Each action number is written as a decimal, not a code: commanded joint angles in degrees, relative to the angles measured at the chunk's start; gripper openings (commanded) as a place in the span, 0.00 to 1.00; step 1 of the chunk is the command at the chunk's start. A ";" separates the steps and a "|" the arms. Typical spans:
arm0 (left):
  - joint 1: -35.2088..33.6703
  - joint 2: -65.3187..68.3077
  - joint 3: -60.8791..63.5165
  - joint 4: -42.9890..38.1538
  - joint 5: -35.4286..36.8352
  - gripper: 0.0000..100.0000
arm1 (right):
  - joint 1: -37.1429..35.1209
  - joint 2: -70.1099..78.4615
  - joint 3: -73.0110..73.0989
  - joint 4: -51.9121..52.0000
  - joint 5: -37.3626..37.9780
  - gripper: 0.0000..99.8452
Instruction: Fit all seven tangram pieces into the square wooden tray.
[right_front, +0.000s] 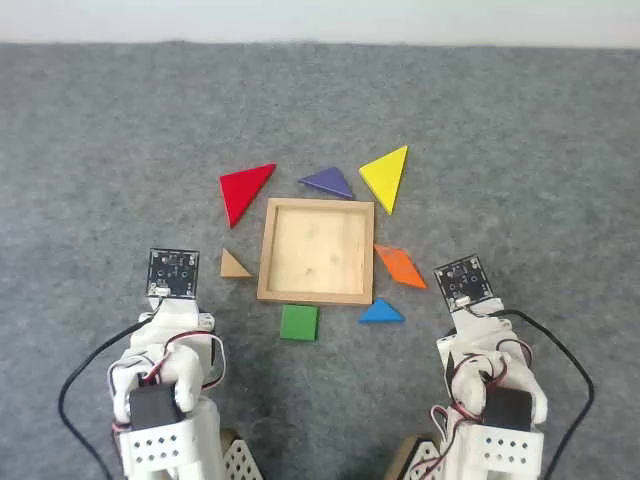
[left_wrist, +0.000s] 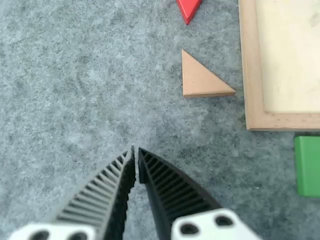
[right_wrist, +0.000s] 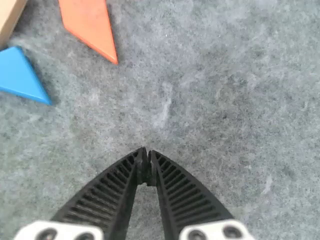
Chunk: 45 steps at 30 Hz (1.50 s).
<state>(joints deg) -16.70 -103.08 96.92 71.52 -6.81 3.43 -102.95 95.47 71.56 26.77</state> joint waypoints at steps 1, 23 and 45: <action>0.18 -1.14 -0.48 0.09 -0.53 0.01 | -0.40 -0.92 0.88 0.31 -0.44 0.01; 0.18 -1.14 -0.48 0.09 -0.53 0.01 | -0.40 -0.92 0.88 0.31 -0.44 0.01; -0.53 -1.32 -2.07 -2.81 -0.70 0.01 | -4.53 -1.01 0.00 -6.46 -0.44 0.01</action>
<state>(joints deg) -16.79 -103.08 96.92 71.43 -6.81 1.58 -102.95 95.47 69.36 26.77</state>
